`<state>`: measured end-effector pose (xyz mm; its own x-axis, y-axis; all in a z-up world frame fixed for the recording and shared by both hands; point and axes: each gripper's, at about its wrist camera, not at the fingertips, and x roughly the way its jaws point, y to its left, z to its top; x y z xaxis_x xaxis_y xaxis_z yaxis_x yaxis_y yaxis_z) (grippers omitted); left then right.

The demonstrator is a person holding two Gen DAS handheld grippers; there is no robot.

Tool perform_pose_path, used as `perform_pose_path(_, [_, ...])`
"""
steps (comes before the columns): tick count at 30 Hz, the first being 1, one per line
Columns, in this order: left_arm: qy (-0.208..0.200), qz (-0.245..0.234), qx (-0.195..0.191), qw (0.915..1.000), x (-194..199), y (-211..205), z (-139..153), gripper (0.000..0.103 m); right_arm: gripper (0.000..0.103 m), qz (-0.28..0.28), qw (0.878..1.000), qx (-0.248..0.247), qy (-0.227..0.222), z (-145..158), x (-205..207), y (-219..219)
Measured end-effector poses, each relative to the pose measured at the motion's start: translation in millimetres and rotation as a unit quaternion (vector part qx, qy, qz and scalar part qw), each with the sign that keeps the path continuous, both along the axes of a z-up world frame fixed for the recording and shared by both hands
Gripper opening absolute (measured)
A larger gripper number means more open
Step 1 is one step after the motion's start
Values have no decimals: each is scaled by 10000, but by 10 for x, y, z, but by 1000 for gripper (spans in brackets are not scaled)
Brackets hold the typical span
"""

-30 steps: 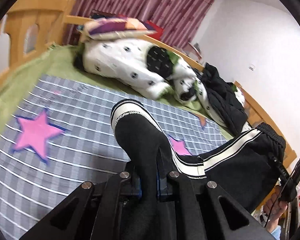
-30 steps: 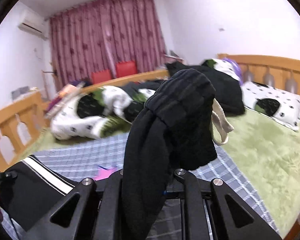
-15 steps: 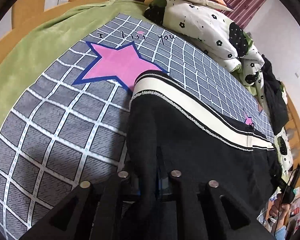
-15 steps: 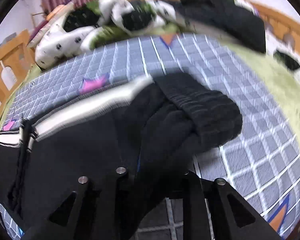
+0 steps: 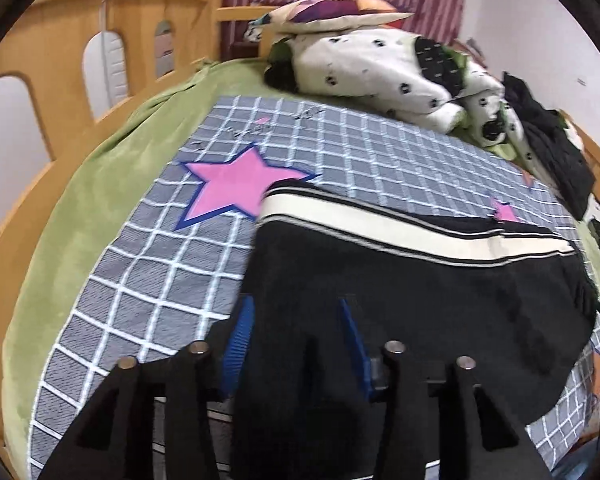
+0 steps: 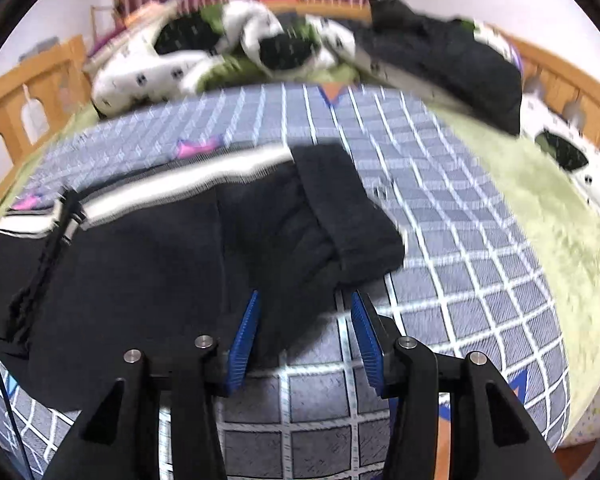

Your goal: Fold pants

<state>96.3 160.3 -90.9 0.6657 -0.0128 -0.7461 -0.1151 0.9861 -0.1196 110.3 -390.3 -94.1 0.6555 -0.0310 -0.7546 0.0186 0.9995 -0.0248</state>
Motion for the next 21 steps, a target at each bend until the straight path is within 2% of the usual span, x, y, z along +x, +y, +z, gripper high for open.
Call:
perform_pose_path(3, [120,-121,2,9999,4,-111,-68,47,47,118,9988,253,-391,48,-20,82])
perform_pose_path(5, [473,-246,-4,9986,42,-182,-237,49,47,285,9988,215,-344,-30,53,186])
perform_pose_path(7, [847,-299,-48,9959,58,-220,-457,49,47,300,9995,-95,-57,-223,173,300])
perform_pose_path(9, [962,-303,-65,9949,8,-247,-561,49,44,260,9980,-444,379,-440,288,367])
perform_pose_path(10, [874,-321,10,9957,-45,-264,-559,49,44,271,9974,-507,432,-486,283,368])
perform_pose_path(12, [806,-362,85,9961,-116,-288,-507,49,44,281,9976,-509,371,-427,255,375])
perform_pose_path(14, [708,-335,-149,9968,-181,-241,-427,49,44,254,9982,-302,454,-276,219,350])
perform_pose_path(18, [597,-16,-634,9962,-212,-73,-329,49,44,211,9994,250,-140,183,110,453])
perform_pose_path(21, [566,200,-693,9958,-205,31,-314,49,44,492,9971,495,-311,351,87,742])
